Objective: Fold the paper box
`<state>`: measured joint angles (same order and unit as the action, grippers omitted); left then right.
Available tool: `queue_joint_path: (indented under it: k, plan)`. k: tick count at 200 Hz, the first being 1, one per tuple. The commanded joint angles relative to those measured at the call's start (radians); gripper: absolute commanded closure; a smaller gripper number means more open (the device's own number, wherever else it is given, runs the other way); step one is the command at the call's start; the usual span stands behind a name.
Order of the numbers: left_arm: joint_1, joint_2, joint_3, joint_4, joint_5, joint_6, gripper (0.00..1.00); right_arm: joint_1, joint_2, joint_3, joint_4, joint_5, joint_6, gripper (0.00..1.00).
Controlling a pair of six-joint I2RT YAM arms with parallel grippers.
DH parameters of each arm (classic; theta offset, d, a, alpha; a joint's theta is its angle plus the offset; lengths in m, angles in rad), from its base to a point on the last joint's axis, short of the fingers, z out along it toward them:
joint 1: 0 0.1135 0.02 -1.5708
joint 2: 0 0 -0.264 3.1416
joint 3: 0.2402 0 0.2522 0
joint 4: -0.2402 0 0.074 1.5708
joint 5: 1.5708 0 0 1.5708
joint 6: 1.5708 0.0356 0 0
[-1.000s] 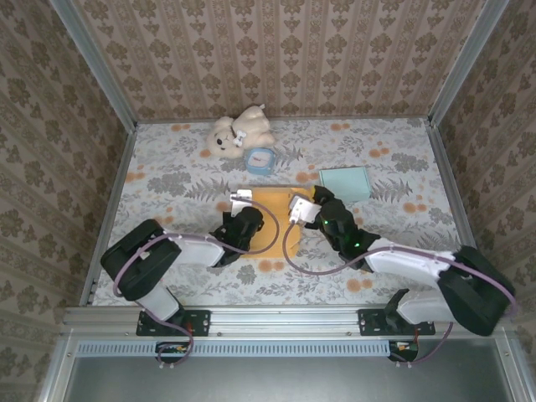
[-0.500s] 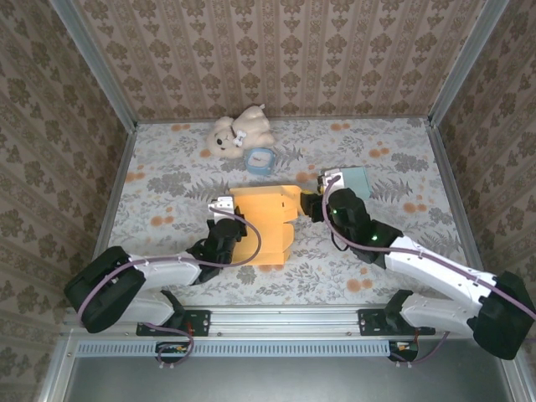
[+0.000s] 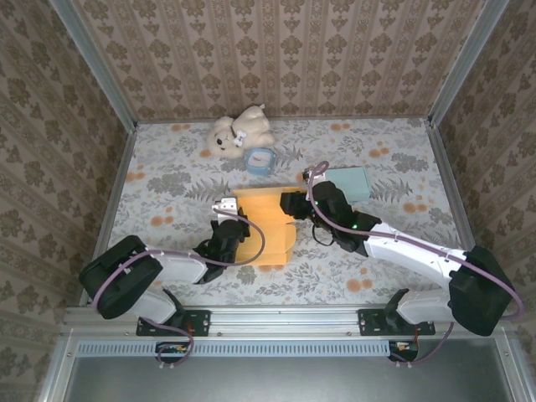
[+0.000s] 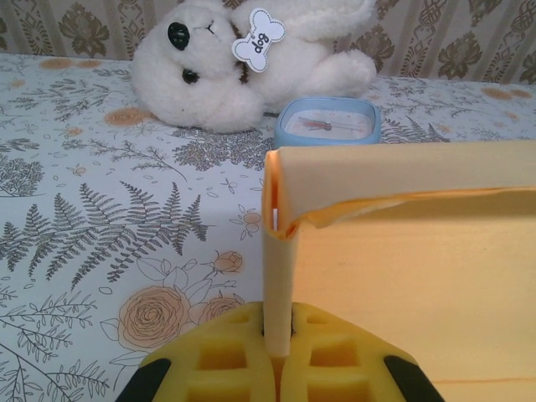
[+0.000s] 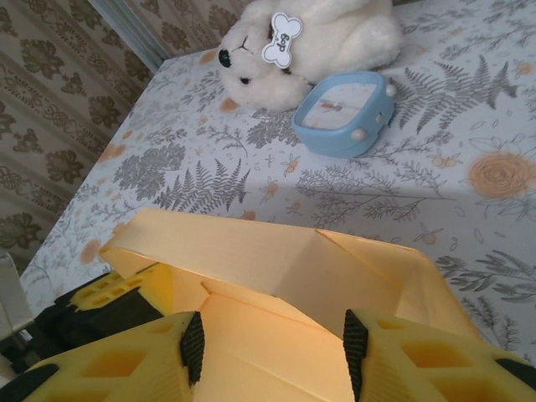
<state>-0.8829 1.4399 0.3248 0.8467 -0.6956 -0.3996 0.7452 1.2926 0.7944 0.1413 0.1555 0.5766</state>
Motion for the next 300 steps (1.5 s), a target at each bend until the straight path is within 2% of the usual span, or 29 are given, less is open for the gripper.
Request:
queue_joint_path:
  k: [1, 34, 81, 124, 159, 183, 224, 253, 300]
  plan:
    - [-0.007, 0.019, 0.005, 0.070, 0.001, -0.018, 1.00, 0.004, 0.039, 0.044, 0.030, -0.006, 0.017, 0.47]
    - [-0.012, 0.035, 0.011, 0.078, 0.007, -0.023, 1.00, 0.005, 0.113, 0.071, 0.035, -0.004, 0.015, 0.46]
    - [-0.025, 0.045, 0.018, 0.089, 0.008, -0.026, 1.00, 0.004, 0.192, 0.073, 0.120, -0.117, 0.095, 0.46]
    - [-0.047, 0.089, 0.029, 0.110, -0.017, -0.018, 1.00, 0.005, 0.198, -0.009, 0.338, -0.200, 0.178, 0.46]
    - [-0.050, 0.101, 0.026, 0.119, -0.013, -0.030, 1.00, 0.003, 0.161, -0.065, 0.352, -0.151, 0.149, 0.46]
    - [-0.048, 0.090, 0.029, 0.093, -0.014, -0.043, 1.00, 0.004, 0.131, -0.081, 0.266, -0.121, 0.089, 0.46]
    - [-0.047, 0.077, 0.033, 0.038, -0.037, -0.062, 1.00, 0.003, 0.069, -0.142, 0.131, 0.009, 0.014, 0.45]
    - [-0.048, 0.081, 0.028, 0.038, -0.047, -0.070, 1.00, 0.003, 0.084, -0.157, 0.065, 0.076, -0.009, 0.44]
    - [-0.053, 0.081, 0.024, 0.037, -0.053, -0.074, 1.00, 0.003, 0.148, -0.172, 0.075, 0.138, -0.007, 0.43]
